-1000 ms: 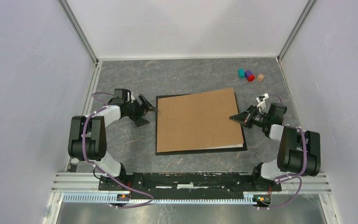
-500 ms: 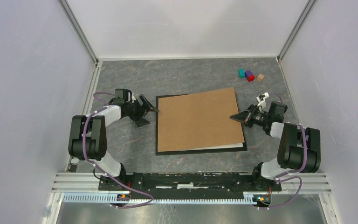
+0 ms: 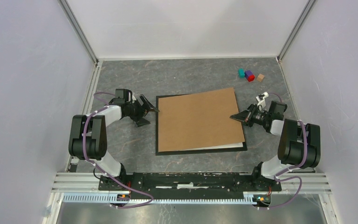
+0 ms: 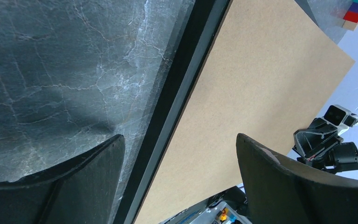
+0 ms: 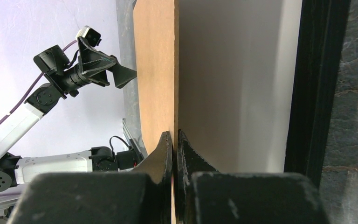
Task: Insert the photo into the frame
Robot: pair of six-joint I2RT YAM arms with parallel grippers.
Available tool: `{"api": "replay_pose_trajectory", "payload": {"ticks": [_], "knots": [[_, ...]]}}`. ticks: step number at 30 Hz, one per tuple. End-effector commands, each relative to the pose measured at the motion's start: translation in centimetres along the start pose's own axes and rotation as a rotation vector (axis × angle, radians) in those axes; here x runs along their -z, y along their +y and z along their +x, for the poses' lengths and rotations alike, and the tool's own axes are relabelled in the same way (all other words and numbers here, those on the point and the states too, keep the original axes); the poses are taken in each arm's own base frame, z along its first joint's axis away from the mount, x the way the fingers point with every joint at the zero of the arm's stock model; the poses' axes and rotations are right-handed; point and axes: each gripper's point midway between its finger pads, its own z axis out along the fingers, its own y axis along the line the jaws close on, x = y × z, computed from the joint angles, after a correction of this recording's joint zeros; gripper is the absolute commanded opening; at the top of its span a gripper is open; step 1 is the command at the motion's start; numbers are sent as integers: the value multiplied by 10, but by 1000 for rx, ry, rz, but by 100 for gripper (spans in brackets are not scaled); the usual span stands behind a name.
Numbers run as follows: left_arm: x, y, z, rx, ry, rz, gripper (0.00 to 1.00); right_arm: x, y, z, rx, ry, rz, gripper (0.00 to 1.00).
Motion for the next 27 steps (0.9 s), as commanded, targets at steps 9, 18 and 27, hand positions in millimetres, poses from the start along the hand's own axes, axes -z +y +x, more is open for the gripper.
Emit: {"api": "replay_pose_trajectory", "payload": {"ticks": [9,18,27], "knots": [[-3,-3,1,-39,7,21,94,1,-13,-31,135,-92,64,0],[-3,-3,0,-37,5,21,94,2,-16,-32,129,-99,69,0],[-15,-1,12,-20,26,12,94,-7,-17,-19,124,-71,63,0]]}}
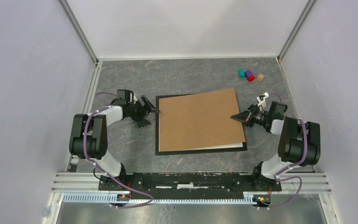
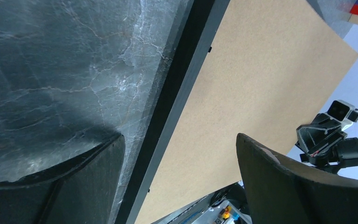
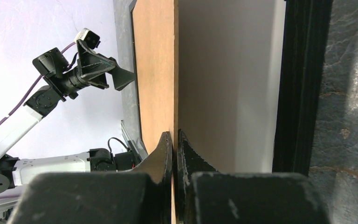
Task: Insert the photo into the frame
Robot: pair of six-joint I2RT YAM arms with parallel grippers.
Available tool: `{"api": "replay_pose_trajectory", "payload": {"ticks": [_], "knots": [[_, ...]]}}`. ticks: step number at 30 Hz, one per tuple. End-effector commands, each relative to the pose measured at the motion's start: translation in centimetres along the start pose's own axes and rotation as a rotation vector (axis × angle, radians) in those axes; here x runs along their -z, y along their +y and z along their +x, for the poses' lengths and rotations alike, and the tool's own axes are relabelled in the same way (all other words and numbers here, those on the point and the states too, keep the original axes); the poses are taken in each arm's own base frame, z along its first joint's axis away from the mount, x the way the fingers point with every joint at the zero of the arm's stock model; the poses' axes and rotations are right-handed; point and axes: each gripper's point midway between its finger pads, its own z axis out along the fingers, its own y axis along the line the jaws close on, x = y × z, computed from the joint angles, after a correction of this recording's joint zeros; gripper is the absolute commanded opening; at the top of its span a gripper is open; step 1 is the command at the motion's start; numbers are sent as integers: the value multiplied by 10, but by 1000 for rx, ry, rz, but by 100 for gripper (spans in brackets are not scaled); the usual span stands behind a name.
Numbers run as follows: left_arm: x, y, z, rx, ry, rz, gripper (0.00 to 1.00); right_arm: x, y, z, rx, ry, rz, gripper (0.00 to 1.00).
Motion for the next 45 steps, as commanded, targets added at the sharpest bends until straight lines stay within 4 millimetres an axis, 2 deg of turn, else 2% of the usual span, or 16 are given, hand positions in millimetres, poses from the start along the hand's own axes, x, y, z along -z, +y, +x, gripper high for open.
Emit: {"api": "replay_pose_trajectory", "payload": {"ticks": [1,10,12,15,22,34,45], "knots": [[-13,-2,11,-10,24,10,94,-7,-10,-17,125,-72,59,0],[-29,-4,28,15,46,27,94,-13,-20,-9,141,-55,124,0],[-29,-6,29,13,46,29,94,-16,-20,-8,156,-44,141,3],[-28,-7,29,7,43,30,94,-18,-22,-9,187,-29,174,14],[-26,-8,29,-3,39,27,94,-12,-24,-15,259,-13,260,33],[-21,-10,29,-19,33,25,94,-4,-16,-26,382,14,372,47],[-17,-10,28,-34,25,19,94,6,-19,-23,421,30,432,51]]}}
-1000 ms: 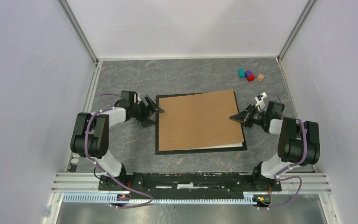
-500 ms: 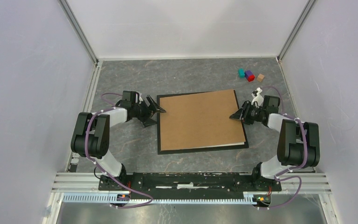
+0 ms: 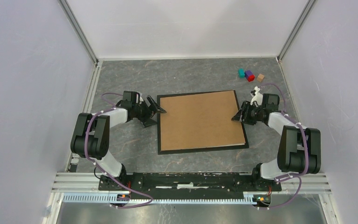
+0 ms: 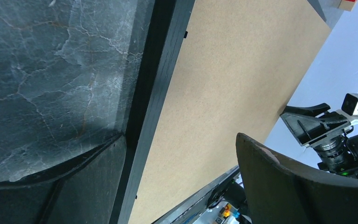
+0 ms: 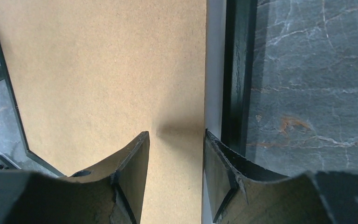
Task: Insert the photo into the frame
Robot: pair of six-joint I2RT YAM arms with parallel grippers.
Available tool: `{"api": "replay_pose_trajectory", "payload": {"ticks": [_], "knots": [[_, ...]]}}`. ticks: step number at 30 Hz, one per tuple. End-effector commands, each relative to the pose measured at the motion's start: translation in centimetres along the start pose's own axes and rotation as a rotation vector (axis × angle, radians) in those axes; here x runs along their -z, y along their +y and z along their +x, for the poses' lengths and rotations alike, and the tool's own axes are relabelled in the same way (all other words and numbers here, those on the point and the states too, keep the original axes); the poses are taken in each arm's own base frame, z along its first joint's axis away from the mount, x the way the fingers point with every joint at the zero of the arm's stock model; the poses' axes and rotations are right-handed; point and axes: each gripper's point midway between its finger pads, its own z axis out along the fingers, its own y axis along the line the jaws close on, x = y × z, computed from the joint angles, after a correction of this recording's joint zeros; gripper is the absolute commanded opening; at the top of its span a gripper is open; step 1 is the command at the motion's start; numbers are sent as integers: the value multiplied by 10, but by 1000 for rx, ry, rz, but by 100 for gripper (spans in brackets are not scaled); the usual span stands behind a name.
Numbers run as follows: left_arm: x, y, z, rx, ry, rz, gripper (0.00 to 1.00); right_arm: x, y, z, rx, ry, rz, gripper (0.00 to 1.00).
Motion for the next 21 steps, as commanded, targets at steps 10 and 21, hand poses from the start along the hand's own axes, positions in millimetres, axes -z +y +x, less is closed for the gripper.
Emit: {"api": "replay_pose_trajectory", "payload": {"ticks": [10,21], "knots": [[5,8,11,-6,13,-37,94,13,8,-15,105,-33,30,51],[8,4,11,-12,10,-31,94,11,4,-2,117,-13,71,53]]}}
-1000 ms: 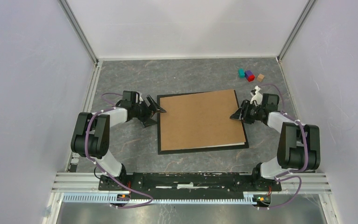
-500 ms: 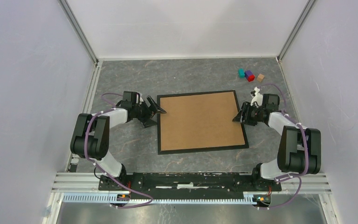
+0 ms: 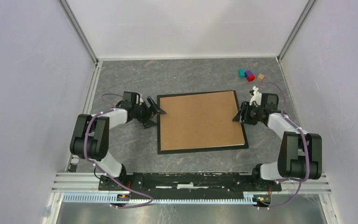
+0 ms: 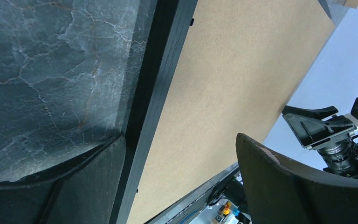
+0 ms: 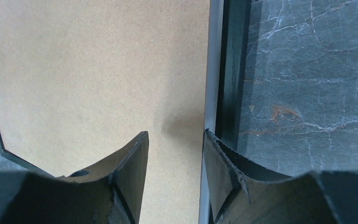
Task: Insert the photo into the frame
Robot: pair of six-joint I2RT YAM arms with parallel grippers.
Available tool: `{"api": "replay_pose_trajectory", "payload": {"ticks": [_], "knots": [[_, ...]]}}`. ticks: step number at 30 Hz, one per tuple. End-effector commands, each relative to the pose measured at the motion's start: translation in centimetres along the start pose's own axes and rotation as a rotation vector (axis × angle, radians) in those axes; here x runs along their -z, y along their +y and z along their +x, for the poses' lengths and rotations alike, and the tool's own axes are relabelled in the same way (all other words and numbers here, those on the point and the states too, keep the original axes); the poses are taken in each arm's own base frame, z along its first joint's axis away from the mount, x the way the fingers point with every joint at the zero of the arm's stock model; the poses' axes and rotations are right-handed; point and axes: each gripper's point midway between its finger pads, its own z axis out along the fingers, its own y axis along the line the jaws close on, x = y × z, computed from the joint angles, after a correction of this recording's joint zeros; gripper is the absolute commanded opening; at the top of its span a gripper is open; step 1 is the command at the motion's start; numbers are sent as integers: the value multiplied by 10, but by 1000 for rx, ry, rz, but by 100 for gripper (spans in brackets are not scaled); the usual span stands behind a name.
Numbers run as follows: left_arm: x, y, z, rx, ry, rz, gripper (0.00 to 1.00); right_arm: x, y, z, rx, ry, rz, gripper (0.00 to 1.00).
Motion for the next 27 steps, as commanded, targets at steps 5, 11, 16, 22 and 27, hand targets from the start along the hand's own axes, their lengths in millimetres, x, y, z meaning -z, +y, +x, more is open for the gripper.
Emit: {"api": "replay_pose_trajectory", "payload": {"ticks": [5,11,16,22,27], "knots": [[7,2,6,-25,-4,-22,94,8,-4,-7,72,-8,72,56],[13,2,4,-49,-22,-43,94,29,-17,-20,150,-22,223,63],[17,1,2,-68,-39,-50,94,29,-1,-34,204,-79,199,66],[34,-10,-4,-210,-100,-130,89,7,20,-46,176,-162,60,67],[43,-37,-1,-299,-134,-99,79,-8,46,-36,155,-136,-129,63]]}}
